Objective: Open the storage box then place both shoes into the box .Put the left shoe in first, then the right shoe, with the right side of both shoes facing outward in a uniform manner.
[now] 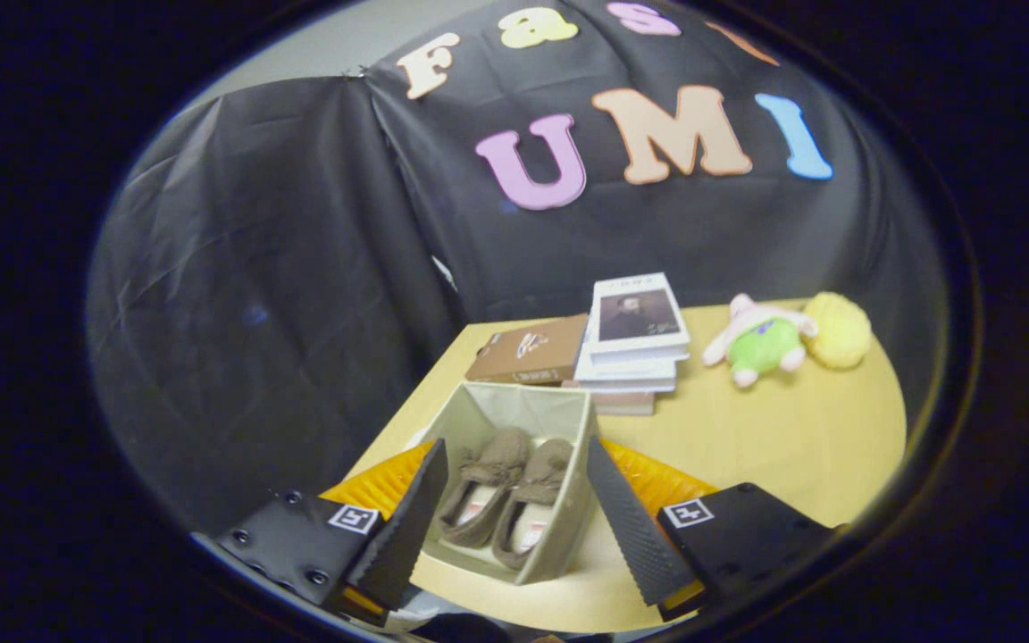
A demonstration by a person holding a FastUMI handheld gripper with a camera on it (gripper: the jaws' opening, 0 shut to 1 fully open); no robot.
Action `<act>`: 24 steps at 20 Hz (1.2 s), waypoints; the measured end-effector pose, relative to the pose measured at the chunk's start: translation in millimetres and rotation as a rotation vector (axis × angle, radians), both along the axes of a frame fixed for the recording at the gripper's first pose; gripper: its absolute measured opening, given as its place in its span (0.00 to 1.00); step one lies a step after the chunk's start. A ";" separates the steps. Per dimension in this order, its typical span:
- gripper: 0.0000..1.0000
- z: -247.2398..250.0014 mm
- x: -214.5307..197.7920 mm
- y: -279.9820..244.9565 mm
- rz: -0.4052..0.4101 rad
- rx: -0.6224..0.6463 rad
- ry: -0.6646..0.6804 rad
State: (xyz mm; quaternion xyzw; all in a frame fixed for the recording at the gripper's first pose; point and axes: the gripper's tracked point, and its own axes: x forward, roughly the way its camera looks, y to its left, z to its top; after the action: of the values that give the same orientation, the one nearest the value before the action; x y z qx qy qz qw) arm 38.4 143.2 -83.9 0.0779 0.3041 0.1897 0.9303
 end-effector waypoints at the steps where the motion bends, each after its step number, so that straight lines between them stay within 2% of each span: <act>1: 0.99 6.0 -5.2 -14.4 -0.010 -0.033 -0.028; 6: 0.99 29.1 -2.1 -75.6 -0.079 -0.038 -0.119; 15: 0.99 68.8 -3.3 -200.7 -0.221 -0.167 -0.374; 19: 0.99 83.0 -12.0 -233.2 -0.263 -0.186 -0.471; 24: 0.99 83.4 -22.6 -259.7 -0.300 -0.196 -0.508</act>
State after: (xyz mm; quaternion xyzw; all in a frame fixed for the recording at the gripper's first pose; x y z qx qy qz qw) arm 15.8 -116.5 -0.6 -0.0179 0.0639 0.0333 0.9972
